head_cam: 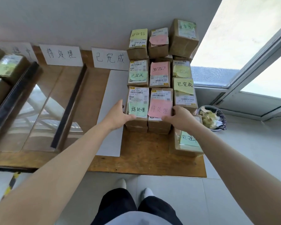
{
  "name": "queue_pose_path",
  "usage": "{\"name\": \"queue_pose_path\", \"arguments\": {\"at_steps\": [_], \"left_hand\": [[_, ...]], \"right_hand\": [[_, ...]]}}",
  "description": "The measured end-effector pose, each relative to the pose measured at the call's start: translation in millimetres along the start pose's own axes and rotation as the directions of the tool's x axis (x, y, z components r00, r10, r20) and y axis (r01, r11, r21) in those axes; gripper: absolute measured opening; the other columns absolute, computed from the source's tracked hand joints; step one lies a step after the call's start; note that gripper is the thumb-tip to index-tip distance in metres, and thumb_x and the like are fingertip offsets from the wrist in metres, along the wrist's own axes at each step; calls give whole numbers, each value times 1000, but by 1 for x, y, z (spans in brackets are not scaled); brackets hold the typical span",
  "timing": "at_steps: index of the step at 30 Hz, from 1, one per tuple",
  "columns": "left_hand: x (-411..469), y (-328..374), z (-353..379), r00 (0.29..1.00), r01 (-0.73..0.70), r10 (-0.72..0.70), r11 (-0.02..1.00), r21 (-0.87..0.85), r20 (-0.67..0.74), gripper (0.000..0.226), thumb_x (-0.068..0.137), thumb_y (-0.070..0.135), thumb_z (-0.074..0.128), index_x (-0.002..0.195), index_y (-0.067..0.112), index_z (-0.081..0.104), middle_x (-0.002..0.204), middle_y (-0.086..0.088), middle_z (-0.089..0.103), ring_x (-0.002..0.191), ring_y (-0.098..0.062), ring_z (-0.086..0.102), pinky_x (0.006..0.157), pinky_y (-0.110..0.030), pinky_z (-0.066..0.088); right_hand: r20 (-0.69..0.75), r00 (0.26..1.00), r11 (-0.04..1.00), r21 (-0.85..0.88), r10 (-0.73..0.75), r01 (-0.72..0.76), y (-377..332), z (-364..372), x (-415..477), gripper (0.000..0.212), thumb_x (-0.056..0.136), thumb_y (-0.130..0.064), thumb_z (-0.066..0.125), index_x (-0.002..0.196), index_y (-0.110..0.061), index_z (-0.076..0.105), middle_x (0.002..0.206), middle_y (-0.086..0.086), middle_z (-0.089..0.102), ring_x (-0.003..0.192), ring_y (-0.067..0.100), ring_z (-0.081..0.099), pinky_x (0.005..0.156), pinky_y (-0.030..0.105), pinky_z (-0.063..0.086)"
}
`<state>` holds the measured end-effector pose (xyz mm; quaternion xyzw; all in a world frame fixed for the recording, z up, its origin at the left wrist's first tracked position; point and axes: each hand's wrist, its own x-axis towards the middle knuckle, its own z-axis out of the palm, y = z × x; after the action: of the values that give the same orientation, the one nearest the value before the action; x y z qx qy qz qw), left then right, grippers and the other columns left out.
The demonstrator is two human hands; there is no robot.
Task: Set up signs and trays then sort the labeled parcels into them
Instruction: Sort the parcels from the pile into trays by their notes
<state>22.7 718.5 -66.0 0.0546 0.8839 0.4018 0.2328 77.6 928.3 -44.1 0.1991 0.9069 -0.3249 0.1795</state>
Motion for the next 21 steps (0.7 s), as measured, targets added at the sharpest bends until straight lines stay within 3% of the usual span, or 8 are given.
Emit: {"name": "queue_pose_path", "arguments": {"at_steps": [3,6,11,14,16,18,21], "left_hand": [[4,2,6,999,18,-15,998,-57,52,64,83,23,70,137,16,35,138,-2,48,126,-21,46,87,-27,43],[11,-2,9,995,69,-55,980,-185,79,55,80,21,73,126,18,42,133,-3,53,120,-19,51,86,-27,47],[6,-8,17,994,97,-79,951,-295,72,61,78,17,76,126,14,39,127,-1,55,114,-17,53,77,-21,50],[0,-11,16,994,105,-92,930,-353,52,66,76,18,77,127,14,37,122,1,56,112,-15,54,82,-26,50],[-5,-10,13,995,97,-87,919,-382,43,68,75,19,78,127,14,35,119,2,57,111,-15,55,86,-29,51],[-11,-6,8,997,82,-78,907,-413,25,67,76,16,78,124,16,31,116,2,57,110,-14,55,83,-26,51],[-21,3,2,998,54,-67,893,-446,-13,69,76,12,77,120,19,24,111,3,57,106,-12,56,77,-23,52]], "right_hand": [[17,1000,994,109,16,-17,-1,-2,4,41,89,-29,63,122,-9,51,124,9,59,97,22,57,73,28,49],[43,998,974,220,52,-60,-4,-4,4,41,88,-29,64,118,-1,53,122,17,61,107,33,59,91,42,51],[69,996,922,379,55,-78,-6,-7,5,39,89,-28,62,121,-8,50,117,5,60,86,16,56,66,25,44],[71,996,889,450,62,-87,-8,-11,4,33,92,-25,57,120,-10,49,106,2,58,67,8,42,52,22,31],[69,994,862,495,86,-109,-14,-16,1,29,93,-25,52,118,-10,49,102,5,58,69,11,42,56,24,32],[89,992,834,538,85,-120,-22,-22,-3,34,91,-30,50,117,-9,48,112,12,60,81,18,48,63,30,36],[97,993,790,602,69,-114,-28,-28,-4,50,83,-40,49,124,-13,43,118,14,62,97,26,56,55,33,38]]}}
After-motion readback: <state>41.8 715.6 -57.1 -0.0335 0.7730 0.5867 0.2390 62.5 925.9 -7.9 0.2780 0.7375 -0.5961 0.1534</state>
